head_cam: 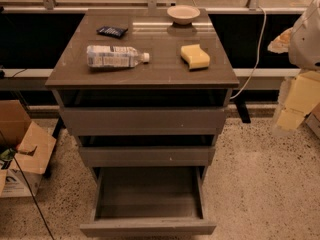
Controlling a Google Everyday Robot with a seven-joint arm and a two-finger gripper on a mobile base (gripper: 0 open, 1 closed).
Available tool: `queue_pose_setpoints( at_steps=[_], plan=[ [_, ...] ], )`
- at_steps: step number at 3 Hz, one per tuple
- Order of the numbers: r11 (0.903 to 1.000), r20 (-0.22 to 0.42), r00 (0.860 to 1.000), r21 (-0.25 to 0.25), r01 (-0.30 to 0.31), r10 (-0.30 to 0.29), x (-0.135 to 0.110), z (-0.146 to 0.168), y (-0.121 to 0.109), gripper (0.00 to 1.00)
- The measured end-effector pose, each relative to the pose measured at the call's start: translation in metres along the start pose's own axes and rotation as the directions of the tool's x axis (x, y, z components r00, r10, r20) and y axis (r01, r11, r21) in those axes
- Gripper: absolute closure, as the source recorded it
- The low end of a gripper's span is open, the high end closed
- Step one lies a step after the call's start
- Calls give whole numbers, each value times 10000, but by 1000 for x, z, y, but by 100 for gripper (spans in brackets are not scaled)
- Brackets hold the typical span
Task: Close bottom drawer
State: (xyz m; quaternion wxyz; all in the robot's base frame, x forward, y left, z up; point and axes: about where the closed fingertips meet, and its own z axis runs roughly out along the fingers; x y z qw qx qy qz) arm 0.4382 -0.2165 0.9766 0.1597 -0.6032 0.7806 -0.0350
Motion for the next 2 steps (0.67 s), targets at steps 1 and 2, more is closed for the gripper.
queue_pose_setpoints(
  at_steps=[1, 2],
  plan=[
    [10000, 0, 10000, 0, 0, 0, 0, 0, 0, 0],
    [9994, 187, 9996, -280, -213, 218, -1, 14, -5, 18]
  ],
)
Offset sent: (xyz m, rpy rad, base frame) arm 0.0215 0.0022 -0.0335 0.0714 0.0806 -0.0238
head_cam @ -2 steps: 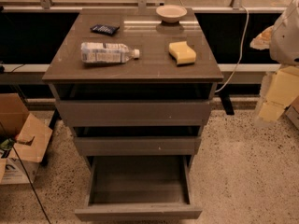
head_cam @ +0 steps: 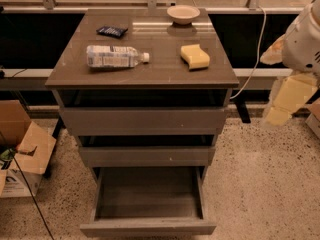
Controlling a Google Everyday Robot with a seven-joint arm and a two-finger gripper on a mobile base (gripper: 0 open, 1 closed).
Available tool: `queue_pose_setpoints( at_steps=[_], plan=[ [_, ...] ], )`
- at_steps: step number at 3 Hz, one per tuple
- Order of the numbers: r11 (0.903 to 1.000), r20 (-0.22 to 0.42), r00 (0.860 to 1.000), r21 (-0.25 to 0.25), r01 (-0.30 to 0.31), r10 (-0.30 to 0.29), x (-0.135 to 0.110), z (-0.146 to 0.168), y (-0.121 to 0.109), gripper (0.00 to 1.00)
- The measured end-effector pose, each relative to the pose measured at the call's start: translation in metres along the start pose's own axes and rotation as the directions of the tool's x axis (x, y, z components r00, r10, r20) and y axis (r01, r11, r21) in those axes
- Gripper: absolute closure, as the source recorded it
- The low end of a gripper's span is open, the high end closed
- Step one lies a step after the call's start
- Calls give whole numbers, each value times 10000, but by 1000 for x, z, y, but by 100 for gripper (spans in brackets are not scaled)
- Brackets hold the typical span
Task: Close bottom drawer
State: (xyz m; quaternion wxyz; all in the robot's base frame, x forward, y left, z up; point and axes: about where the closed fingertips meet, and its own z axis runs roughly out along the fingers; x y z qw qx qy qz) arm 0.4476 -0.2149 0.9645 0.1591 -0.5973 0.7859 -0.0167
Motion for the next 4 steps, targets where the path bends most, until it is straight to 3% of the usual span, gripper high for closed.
queue_pose_setpoints(
  at_steps=[1, 2, 3, 4],
  plan=[
    [9987, 221, 9997, -491, 108, -97, -1, 26, -2, 41],
    [9959, 324, 9975, -633, 646, -626, 3, 66, 11, 72],
    [9941, 381, 9952, -561, 926, -905, 8, 103, 24, 95],
    [9943, 384, 9952, -539, 917, -897, 8, 108, 25, 100]
  ],
)
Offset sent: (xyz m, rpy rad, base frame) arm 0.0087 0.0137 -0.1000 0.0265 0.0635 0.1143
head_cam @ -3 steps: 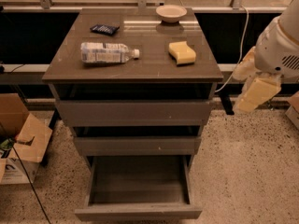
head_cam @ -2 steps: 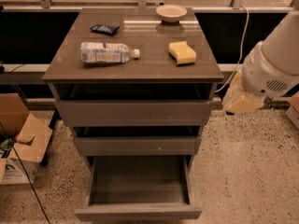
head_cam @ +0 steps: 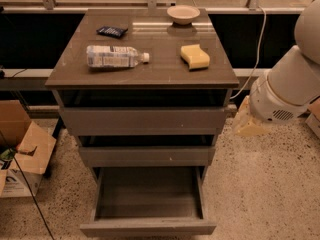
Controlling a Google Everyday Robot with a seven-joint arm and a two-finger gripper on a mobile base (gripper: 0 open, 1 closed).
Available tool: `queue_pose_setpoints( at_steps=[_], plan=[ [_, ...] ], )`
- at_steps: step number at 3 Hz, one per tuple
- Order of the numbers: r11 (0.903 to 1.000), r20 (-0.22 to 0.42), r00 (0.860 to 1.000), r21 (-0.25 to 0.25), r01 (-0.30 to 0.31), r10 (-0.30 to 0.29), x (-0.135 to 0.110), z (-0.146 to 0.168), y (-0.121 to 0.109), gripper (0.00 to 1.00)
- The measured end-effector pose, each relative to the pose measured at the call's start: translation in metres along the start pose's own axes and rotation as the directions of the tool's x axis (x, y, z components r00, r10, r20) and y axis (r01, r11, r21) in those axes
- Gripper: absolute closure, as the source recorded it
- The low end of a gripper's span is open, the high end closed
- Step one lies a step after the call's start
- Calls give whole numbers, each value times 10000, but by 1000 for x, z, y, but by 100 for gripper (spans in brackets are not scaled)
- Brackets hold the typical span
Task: Close bottom drawer
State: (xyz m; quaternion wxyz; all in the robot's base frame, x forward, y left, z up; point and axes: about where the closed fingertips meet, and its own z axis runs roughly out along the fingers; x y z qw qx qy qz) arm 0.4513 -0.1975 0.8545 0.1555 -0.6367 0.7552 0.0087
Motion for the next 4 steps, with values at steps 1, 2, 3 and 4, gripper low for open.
queue_pose_setpoints(
  at_steps=[1, 2, 3, 4],
  plan=[
    [10000, -22, 10000, 3, -9, 9, 0, 1, 0, 100],
    [9999, -291, 9995, -145, -86, 82, 7, 32, -2, 100],
    [9997, -587, 9982, -217, -133, 120, 15, 82, -3, 100],
    [9995, -422, 9987, 91, -295, 298, 24, 133, -11, 100]
  ],
)
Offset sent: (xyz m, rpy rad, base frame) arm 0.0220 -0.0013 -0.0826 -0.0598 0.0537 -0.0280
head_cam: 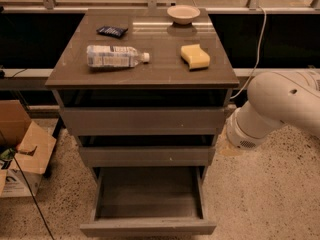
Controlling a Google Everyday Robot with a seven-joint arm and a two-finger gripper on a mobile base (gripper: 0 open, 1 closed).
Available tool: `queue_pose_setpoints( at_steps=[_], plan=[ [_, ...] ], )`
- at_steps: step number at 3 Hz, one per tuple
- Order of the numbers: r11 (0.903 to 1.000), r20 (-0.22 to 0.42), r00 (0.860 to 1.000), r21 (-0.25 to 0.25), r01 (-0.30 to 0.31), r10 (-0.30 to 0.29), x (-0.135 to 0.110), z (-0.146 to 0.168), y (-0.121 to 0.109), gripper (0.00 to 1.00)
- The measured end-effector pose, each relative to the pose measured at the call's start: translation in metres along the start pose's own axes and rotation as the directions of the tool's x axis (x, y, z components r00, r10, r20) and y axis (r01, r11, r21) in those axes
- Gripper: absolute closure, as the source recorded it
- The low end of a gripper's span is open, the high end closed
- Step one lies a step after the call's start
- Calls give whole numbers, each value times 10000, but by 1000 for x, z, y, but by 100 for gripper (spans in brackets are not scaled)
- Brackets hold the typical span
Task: Close bottom drawer
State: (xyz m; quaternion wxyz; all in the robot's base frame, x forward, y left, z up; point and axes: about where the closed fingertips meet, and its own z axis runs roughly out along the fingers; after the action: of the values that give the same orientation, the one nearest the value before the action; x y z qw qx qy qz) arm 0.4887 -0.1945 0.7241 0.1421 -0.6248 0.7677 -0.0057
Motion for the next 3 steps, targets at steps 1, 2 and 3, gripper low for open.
queue_pose_setpoints(
  at_steps=[1, 2, 3],
  plan=[
    [10000, 1, 10000, 0, 0, 0, 0, 0, 0, 100],
    [9999, 218, 9997, 87, 108, -110, -9, 27, -1, 100],
    [9994, 394, 9987, -87, 327, -323, -11, 69, 3, 100]
  ],
)
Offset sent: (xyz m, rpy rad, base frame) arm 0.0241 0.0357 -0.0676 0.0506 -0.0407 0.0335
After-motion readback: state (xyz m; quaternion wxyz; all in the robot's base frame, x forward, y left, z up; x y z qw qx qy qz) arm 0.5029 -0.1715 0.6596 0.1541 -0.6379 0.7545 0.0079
